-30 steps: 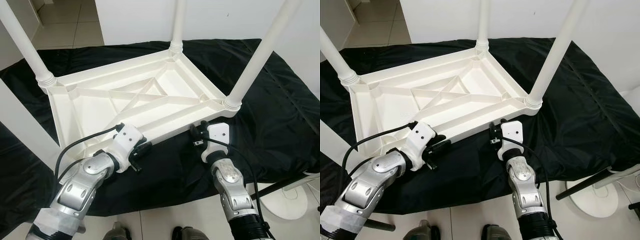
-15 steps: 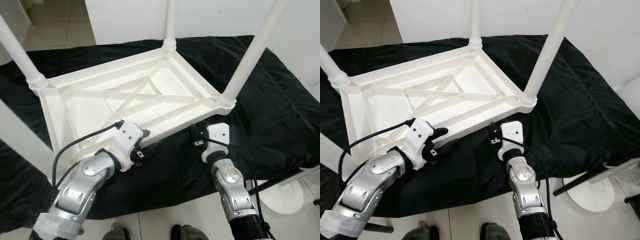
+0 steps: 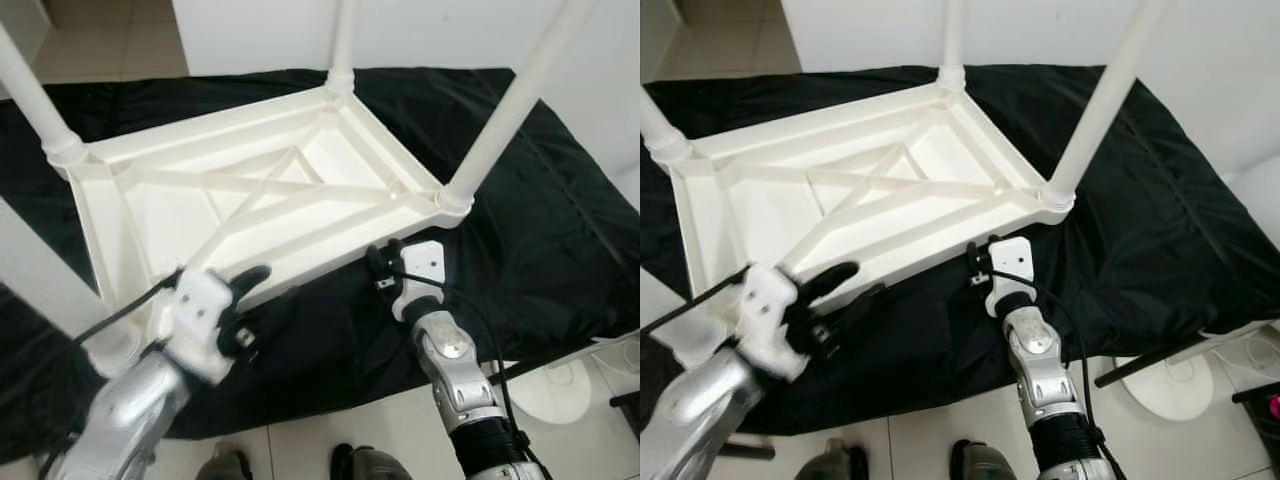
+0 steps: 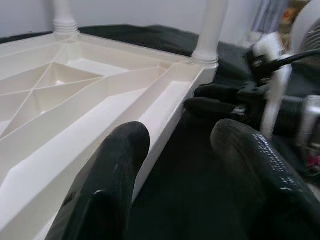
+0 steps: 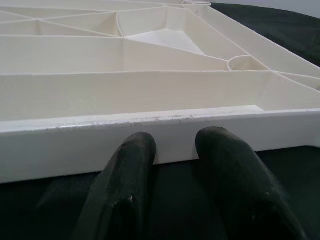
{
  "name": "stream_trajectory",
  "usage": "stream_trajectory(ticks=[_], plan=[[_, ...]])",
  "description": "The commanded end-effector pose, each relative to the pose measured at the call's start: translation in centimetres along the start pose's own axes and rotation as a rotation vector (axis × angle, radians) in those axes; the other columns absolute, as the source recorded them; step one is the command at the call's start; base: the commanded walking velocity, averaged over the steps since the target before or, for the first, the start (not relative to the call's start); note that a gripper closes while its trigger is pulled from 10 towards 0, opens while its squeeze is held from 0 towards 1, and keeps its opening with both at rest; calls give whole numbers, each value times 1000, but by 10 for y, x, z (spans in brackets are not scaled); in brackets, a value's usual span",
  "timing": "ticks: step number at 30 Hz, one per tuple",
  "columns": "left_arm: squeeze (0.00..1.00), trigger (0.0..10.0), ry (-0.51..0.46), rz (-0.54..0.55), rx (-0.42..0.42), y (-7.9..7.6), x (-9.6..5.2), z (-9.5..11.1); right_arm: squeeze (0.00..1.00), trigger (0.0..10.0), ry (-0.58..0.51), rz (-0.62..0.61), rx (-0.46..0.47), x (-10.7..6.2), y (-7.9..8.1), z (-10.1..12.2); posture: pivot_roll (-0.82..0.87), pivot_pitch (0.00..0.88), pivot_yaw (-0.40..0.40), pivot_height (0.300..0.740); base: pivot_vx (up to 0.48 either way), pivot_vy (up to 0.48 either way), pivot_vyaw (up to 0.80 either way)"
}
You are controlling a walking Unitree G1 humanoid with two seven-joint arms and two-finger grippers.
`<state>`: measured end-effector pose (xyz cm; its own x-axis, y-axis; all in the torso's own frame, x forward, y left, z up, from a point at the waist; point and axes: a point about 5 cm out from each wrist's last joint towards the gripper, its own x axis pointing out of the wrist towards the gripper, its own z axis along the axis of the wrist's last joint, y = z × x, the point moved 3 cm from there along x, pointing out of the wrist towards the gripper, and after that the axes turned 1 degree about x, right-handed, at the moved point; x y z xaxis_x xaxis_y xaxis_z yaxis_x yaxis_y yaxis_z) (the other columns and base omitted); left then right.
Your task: Building children table
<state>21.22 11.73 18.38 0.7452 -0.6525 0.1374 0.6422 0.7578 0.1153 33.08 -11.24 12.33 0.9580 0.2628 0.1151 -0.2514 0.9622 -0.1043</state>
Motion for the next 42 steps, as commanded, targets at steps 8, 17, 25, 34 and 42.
stream_trajectory(ticks=[8,17,25,34,42], plan=[[0,10000,-25,18,-39,-4,-39,22,0,10000,24,75,16,7,17,-8,203,168,-86,740,0,0,0],[0,10000,85,-103,71,7,-86,30,0,10000,26,102,15,13,21,-10,229,175,-95,740,0,0,0],[0,10000,236,-135,140,27,-113,28,0,10000,24,104,2,16,18,-10,206,174,-94,740,0,0,0],[0,10000,354,-41,245,74,-131,39,0,10000,-1,97,-15,23,13,-4,175,167,-82,740,0,0,0],[0,10000,381,-40,325,97,-142,59,0,10000,-10,92,-30,24,9,-4,166,166,-69,740,0,0,0]])
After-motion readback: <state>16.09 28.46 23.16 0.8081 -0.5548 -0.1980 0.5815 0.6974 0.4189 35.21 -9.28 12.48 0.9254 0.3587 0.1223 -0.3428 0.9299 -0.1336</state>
